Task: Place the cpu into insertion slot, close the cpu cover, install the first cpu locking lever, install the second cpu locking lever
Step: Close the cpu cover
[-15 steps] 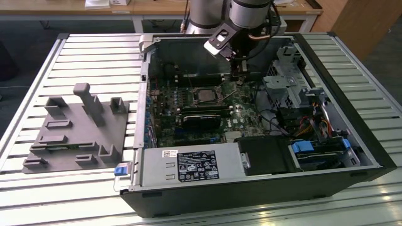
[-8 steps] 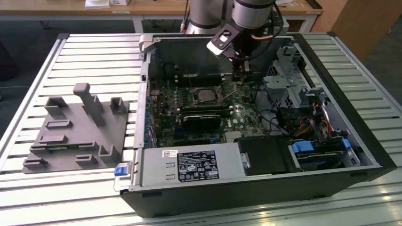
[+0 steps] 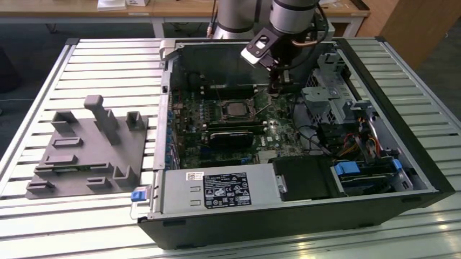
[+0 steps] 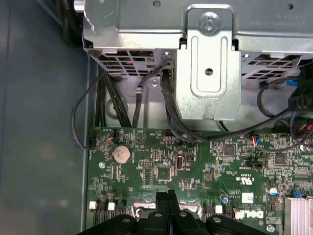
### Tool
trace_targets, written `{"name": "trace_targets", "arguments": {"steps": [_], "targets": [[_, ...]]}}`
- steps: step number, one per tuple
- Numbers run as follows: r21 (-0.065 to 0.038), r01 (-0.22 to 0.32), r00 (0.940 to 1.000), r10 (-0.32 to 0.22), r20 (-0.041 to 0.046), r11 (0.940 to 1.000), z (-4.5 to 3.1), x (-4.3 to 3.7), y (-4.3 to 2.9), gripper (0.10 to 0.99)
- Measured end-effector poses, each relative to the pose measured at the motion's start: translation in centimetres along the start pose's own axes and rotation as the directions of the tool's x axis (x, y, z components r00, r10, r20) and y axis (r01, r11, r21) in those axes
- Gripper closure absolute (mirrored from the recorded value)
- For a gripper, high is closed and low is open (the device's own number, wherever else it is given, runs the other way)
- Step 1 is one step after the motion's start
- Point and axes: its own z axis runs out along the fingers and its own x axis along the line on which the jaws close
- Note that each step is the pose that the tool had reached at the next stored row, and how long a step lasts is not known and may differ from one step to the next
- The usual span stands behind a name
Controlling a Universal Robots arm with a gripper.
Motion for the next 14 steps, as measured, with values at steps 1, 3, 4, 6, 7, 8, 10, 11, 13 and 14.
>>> {"name": "trace_targets", "arguments": {"steps": [1, 3, 4, 6, 7, 8, 10, 11, 13, 14], "targets": [[0.000, 0.000, 1.0000, 0.000, 0.0000, 1.0000, 0.03, 0.00, 0.09, 0.980], [0.000, 0.000, 1.0000, 0.000, 0.0001, 1.0000, 0.07, -0.01, 0.28, 0.980], [0.000, 0.000, 1.0000, 0.000, 0.0001, 1.0000, 0.09, -0.01, 0.39, 0.980], [0.001, 0.000, 1.0000, 0.000, 0.0004, 1.0000, 0.12, 0.00, 0.60, 0.980], [0.002, 0.000, 1.0000, 0.000, 0.0002, 1.0000, 0.15, 0.00, 0.69, 0.980], [0.002, 0.000, 1.0000, 0.000, 0.0002, 1.0000, 0.17, 0.00, 0.78, 0.980], [0.003, 0.000, 1.0000, 0.000, 0.0003, 1.0000, 0.23, 0.00, 0.93, 0.980], [0.004, 0.000, 1.0000, 0.000, 0.0003, 1.0000, 0.26, 0.00, 1.01, 0.980], [0.004, 0.000, 1.0000, 0.000, 0.0003, 1.0000, 0.32, -0.01, 1.18, 0.980], [0.005, 0.000, 1.0000, 0.000, 0.0003, 1.0000, 0.34, -0.01, 1.27, 0.980]]}}
